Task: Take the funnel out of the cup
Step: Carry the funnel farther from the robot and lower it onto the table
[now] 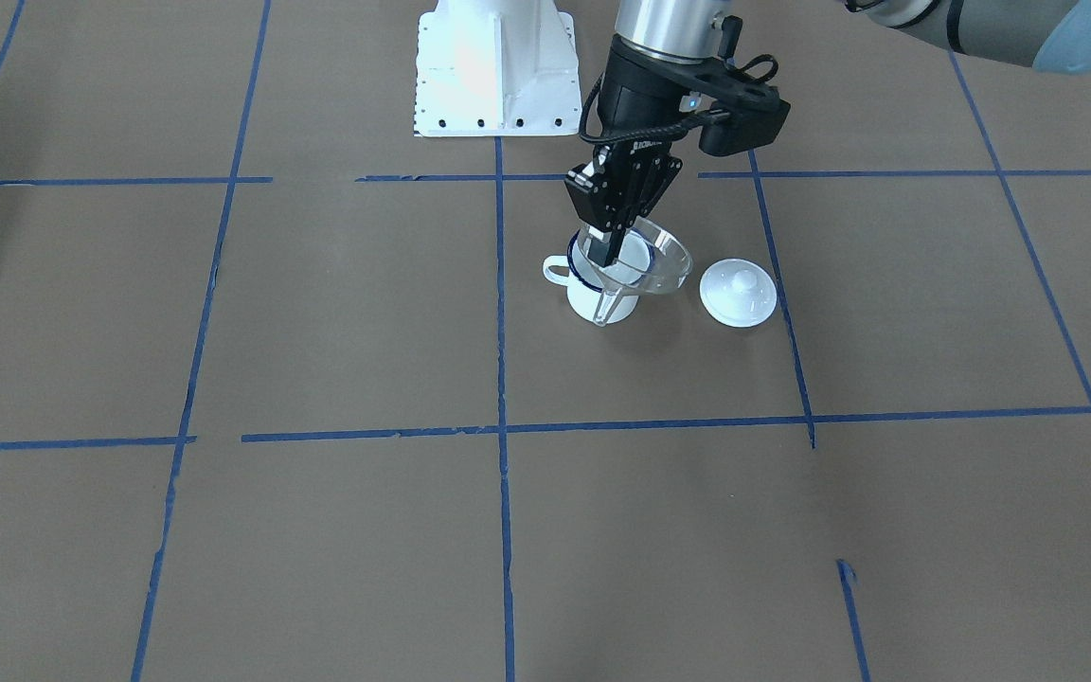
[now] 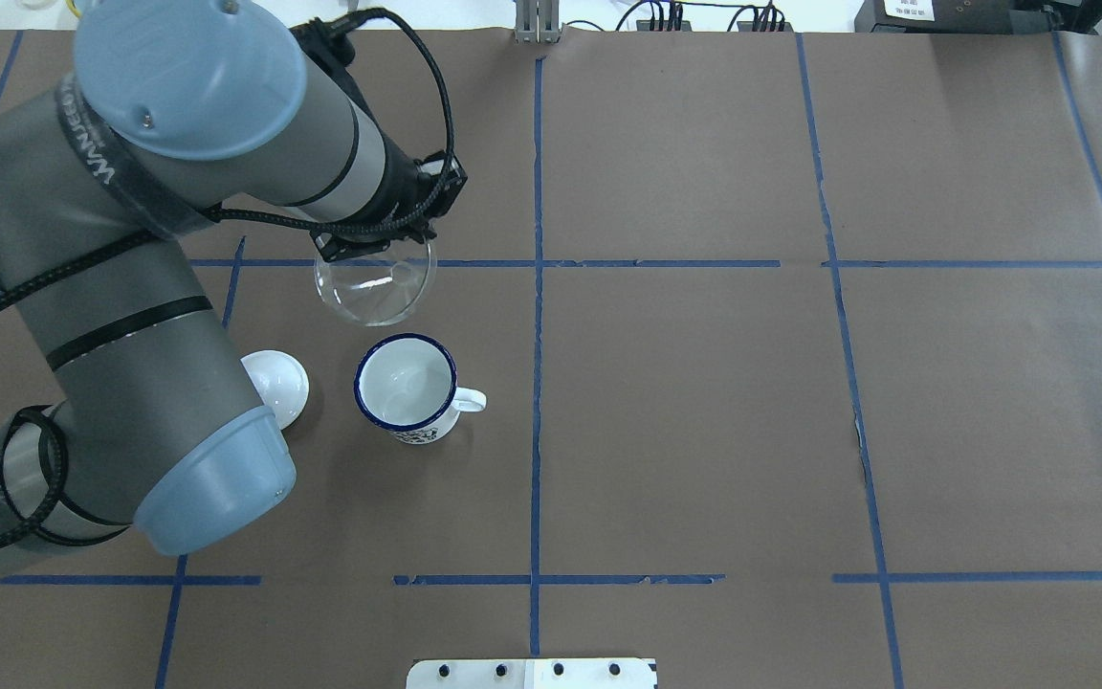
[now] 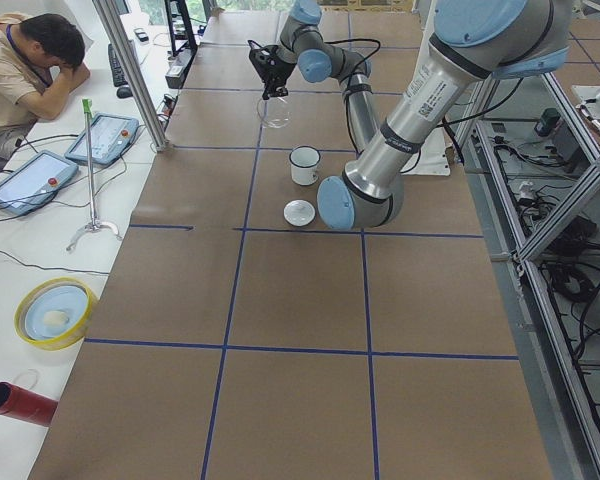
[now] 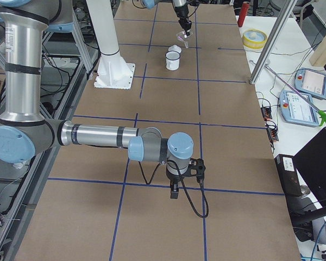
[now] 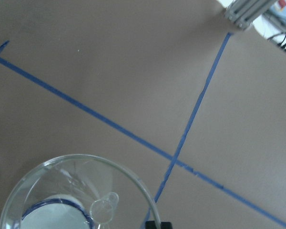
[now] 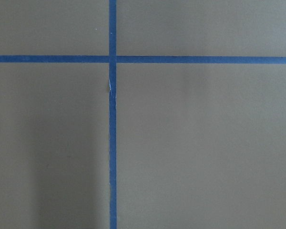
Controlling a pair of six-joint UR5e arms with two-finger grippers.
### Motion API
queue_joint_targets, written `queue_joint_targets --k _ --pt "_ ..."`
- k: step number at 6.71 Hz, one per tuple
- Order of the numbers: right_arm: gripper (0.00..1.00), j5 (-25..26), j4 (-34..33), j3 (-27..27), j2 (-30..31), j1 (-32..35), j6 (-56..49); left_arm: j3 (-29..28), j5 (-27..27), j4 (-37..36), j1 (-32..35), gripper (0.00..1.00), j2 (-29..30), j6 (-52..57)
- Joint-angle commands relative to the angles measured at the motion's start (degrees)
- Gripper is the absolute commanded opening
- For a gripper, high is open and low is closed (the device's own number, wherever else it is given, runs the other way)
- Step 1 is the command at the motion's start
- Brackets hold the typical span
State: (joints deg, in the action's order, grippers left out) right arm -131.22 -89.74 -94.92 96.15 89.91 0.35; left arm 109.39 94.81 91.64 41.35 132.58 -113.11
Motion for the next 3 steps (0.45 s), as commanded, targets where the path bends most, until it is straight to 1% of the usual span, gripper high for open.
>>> queue_joint_targets --k 1,2,3 --pt "1.0 0.0 0.0 0.0 0.0 0.0 0.0 -9.8 -10.2 17.3 1.3 0.0 -1.7 -18.0" --pt "1.0 0.0 0.0 0.0 0.0 0.0 0.0 -14.3 -12.9 27.8 2.8 0.0 -4.3 -23.5" --pt "1.0 0.0 0.0 0.0 0.0 0.0 0.0 -22.6 -14.5 36.3 4.4 0.0 -4.8 -25.4"
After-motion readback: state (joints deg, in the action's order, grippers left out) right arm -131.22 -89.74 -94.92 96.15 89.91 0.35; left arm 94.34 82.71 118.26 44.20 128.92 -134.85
